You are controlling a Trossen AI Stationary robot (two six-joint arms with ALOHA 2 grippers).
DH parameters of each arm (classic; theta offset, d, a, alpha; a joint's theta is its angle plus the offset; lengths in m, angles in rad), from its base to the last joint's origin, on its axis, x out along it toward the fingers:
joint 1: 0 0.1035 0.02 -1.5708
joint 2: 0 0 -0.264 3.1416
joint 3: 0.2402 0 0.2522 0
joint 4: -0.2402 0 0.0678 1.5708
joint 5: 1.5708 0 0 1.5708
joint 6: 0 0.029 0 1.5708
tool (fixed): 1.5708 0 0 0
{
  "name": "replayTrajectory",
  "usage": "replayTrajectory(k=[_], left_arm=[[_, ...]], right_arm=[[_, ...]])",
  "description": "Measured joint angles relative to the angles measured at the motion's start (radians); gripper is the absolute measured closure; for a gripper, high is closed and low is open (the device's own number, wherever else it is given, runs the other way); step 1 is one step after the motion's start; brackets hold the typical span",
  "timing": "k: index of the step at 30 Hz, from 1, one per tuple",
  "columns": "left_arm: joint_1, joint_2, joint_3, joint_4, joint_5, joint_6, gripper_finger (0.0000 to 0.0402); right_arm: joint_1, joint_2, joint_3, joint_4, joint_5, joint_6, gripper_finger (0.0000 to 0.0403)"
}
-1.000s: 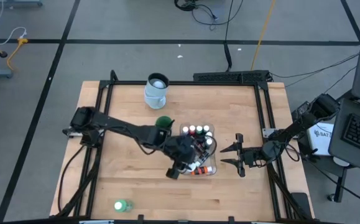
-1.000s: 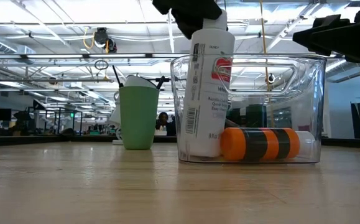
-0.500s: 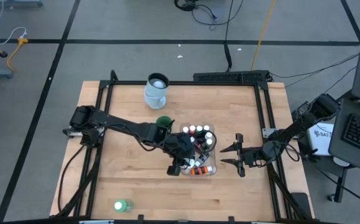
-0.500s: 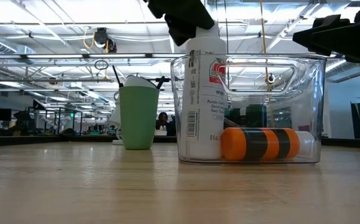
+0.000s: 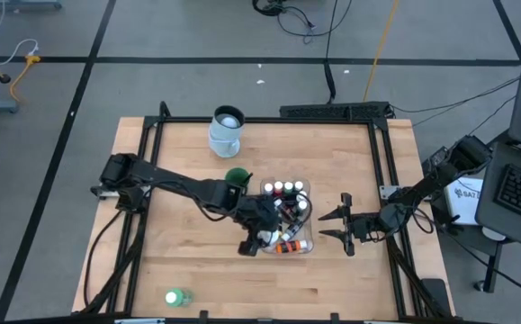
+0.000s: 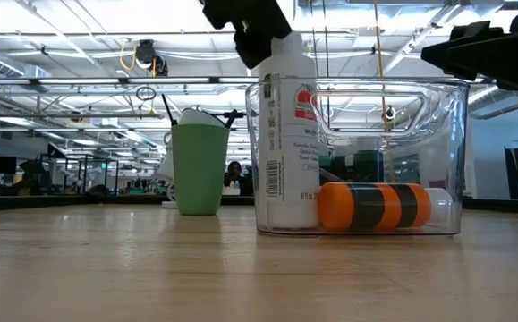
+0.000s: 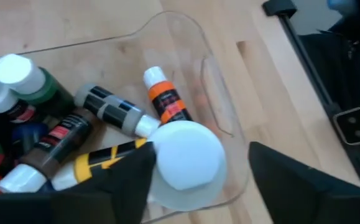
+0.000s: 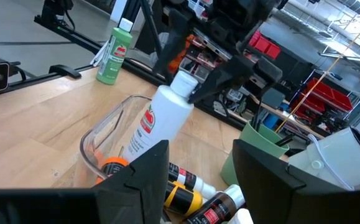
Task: Pick & Place Paint Supplies
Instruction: Put the large white paint bottle into the transparent bin, then put the large green paint bottle into the transparent bin
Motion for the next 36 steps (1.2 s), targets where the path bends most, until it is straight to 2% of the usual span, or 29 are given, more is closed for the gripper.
replayTrajectory(k=[5, 10, 14, 16, 19, 22, 26, 30, 34, 36], left_arm=[[-0.003, -0.054, -0.006, 0.010, 0.019, 0.029, 0.0076], [-0.021, -0.179, -0.005, 0.042, -0.017, 0.028, 0.0045], [-0.052, -0.280, -0.004, 0.038, -0.140, -0.037, 0.0041], [-0.080, -0.341, -0.003, -0.014, -0.220, -0.081, 0.0049], [-0.164, -0.420, 0.000, -0.178, -0.413, -0.120, 0.0082], [-0.281, -0.472, -0.048, -0.320, -0.578, -0.220, 0.0137], [-0.425, -0.509, -0.143, -0.301, -0.548, -0.356, 0.0234], [-0.548, -0.495, -0.182, -0.286, -0.561, -0.510, 0.0327], [-0.677, -0.473, -0.202, -0.239, -0.466, -0.497, 0.0387], [-0.764, -0.469, -0.203, -0.198, -0.520, -0.474, 0.0397]], right_arm=[[0.000, 0.000, 0.000, 0.005, 0.000, 0.000, 0.0234], [0.000, 0.000, 0.000, 0.006, 0.000, -0.008, 0.0234], [0.000, 0.000, 0.000, 0.005, 0.000, -0.003, 0.0234], [0.000, 0.000, 0.000, 0.004, 0.000, -0.003, 0.0234], [0.000, 0.000, 0.000, -0.002, 0.000, -0.001, 0.0234], [0.000, 0.000, 0.000, -0.004, 0.000, -0.001, 0.0234], [0.000, 0.000, 0.000, -0.006, 0.001, -0.002, 0.0234], [0.000, 0.000, 0.000, 0.002, 0.002, -0.001, 0.0234], [0.000, 0.000, 0.000, 0.009, 0.002, 0.006, 0.0234], [0.000, 0.000, 0.000, 0.007, 0.002, 0.010, 0.0234]])
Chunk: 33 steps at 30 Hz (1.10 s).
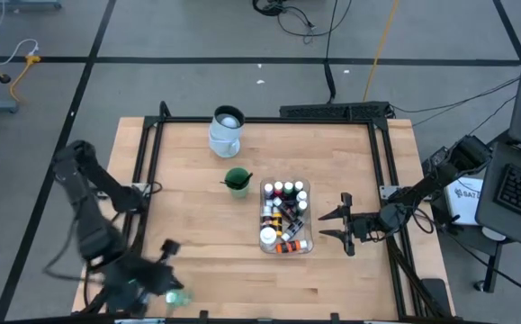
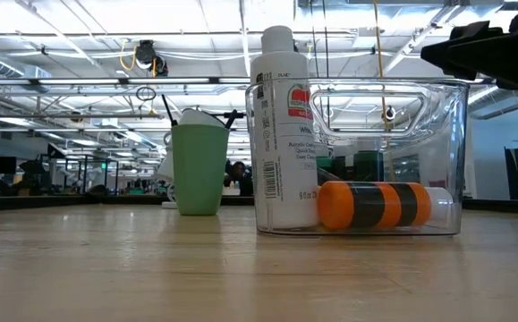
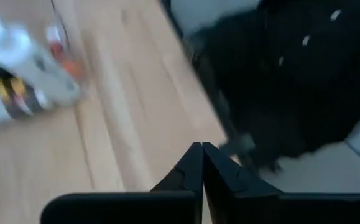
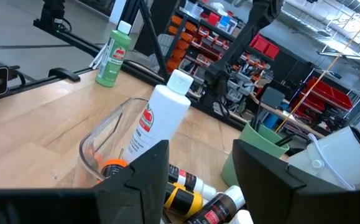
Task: Pick & Place Paint Supplies
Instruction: Put the large green paint bottle into the transparent bin
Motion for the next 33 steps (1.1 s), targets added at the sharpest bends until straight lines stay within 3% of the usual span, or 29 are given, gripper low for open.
replayTrajectory(k=[6, 10, 18, 26, 33], left_arm=[[-0.225, -0.003, -0.003, 0.011, -0.414, -0.186, 0.0367], [-0.304, 0.014, -0.046, 0.017, -0.556, -0.356, 0.0331], [-0.307, 0.063, -0.210, 0.068, -0.584, -0.654, 0.0216], [-0.303, 0.062, -0.313, 0.305, -0.465, -0.536, 0.0096], [-0.292, 0.057, -0.323, 0.303, -0.489, -0.473, 0.0063]], right_arm=[[0.000, 0.000, 0.000, -0.006, 0.000, -0.001, 0.0234], [0.000, 0.000, 0.000, -0.007, 0.000, -0.002, 0.0234], [0.000, 0.000, 0.000, -0.007, -0.001, 0.006, 0.0234], [0.000, 0.000, 0.000, -0.007, -0.001, 0.000, 0.0234], [0.000, 0.000, 0.000, -0.007, -0.001, -0.002, 0.0234]])
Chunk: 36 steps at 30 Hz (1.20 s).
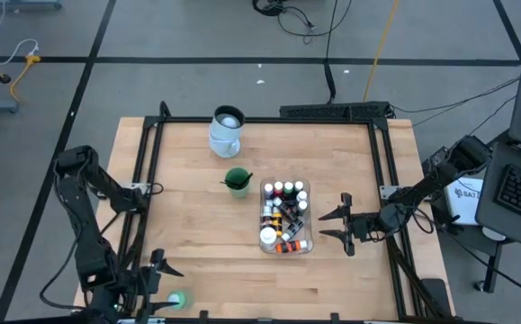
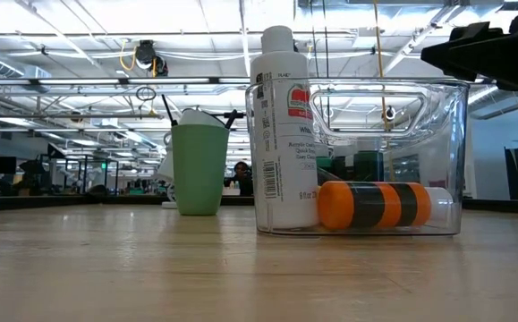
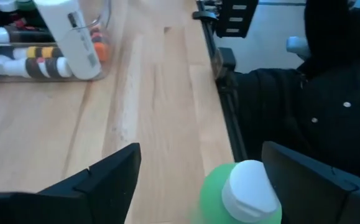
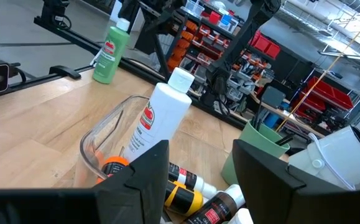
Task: Pick & Place Paint Supplies
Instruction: Put the large green paint bottle into the transparent bin
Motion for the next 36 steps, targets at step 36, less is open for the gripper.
replayTrajectory(k=[36], left_arm=[[-0.051, -0.038, -0.003, 0.127, 0.051, 0.168, 0.0069]], right_arm=[[0.000, 0.000, 0.000, 0.002, -0.001, -0.006, 0.0234]])
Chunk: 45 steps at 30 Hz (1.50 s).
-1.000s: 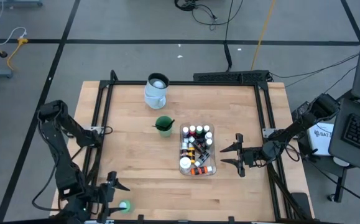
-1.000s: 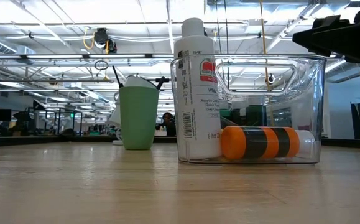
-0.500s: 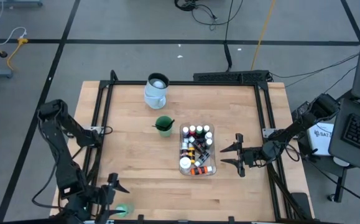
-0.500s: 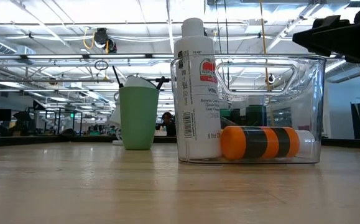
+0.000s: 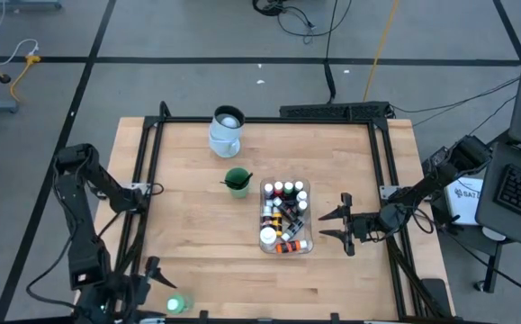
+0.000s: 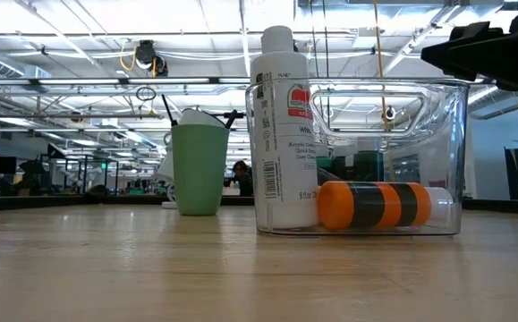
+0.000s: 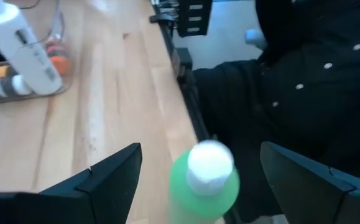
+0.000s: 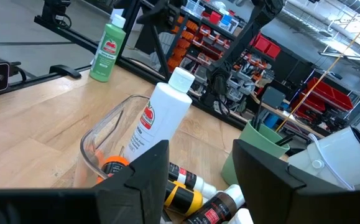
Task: Pick & Place Paint Supplies
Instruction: Put the large green paint bottle into the transparent bin
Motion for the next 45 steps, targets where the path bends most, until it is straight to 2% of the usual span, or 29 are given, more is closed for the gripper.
replayTrajectory(k=[4, 14, 23, 26, 29, 33, 38, 45], left_arm=[[-0.030, 0.004, -0.057, 0.037, -0.074, -0.053, 0.0069], [-0.011, 0.005, -0.210, 0.292, -0.058, -0.001, 0.0069], [0.012, 0.005, -0.216, 0.293, -0.049, 0.034, 0.0075], [0.021, 0.005, -0.216, 0.294, -0.048, 0.049, 0.0100], [0.028, 0.005, -0.216, 0.294, -0.048, 0.058, 0.0141], [0.039, 0.005, -0.216, 0.308, -0.045, 0.073, 0.0208], [0.086, 0.005, -0.217, 0.392, 0.011, 0.201, 0.0300], [0.206, 0.005, -0.211, 0.552, 0.134, 0.496, 0.0307]], right_arm=[[0.000, 0.000, 0.000, -0.002, 0.000, 0.001, 0.0234], [0.000, 0.000, 0.000, 0.005, 0.000, -0.002, 0.0234], [0.000, 0.000, 0.000, 0.003, 0.000, -0.002, 0.0234], [0.000, 0.000, 0.000, 0.003, 0.000, -0.002, 0.0234], [0.000, 0.000, 0.000, 0.003, 0.000, -0.002, 0.0234], [0.000, 0.000, 0.000, 0.003, 0.000, -0.002, 0.0234], [0.000, 0.000, 0.000, 0.004, 0.000, -0.002, 0.0234], [0.000, 0.000, 0.000, 0.005, 0.000, -0.002, 0.0234]])
